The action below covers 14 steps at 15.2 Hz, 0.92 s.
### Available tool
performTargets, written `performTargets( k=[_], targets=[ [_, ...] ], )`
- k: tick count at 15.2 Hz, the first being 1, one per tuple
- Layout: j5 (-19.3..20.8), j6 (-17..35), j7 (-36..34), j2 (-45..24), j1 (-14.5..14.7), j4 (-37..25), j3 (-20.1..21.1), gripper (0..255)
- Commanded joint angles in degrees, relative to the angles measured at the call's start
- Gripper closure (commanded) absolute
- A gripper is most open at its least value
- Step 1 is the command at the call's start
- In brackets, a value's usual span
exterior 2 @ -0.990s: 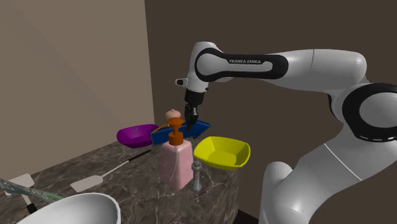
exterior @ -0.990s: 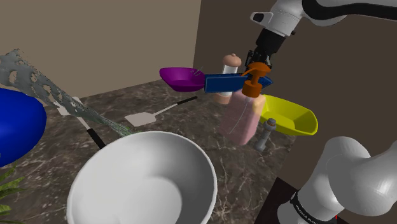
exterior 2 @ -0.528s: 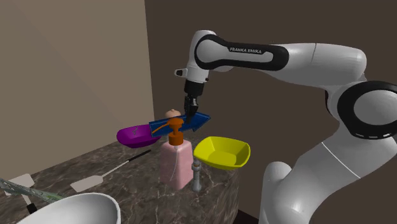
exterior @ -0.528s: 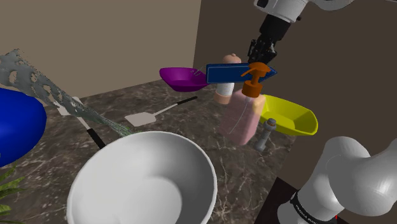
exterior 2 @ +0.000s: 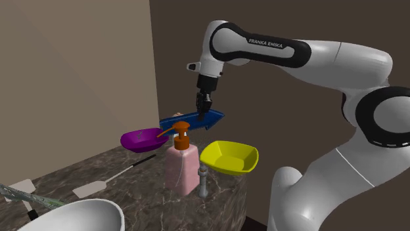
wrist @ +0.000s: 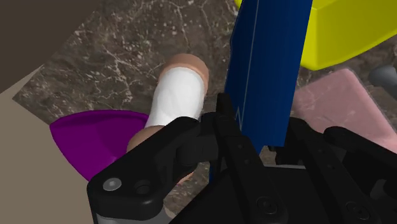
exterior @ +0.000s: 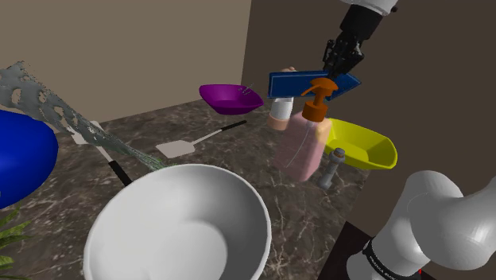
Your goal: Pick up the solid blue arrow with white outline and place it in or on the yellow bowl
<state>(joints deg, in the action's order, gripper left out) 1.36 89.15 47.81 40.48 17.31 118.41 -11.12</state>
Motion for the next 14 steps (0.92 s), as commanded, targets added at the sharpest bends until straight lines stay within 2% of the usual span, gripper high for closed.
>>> performTargets(
  k=[1, 9, 14],
  targets=[
    [0.47, -2.38, 0.25, 3.59, -0.57, 1.21, 0.04, 255],
    [2.7, -13.39, 2.3, 17.68, -3.07, 4.31, -0.64, 255],
    [3.16, -10.63, 2.44, 20.34, -3.54, 9.74, -0.92, 255]
  ],
)
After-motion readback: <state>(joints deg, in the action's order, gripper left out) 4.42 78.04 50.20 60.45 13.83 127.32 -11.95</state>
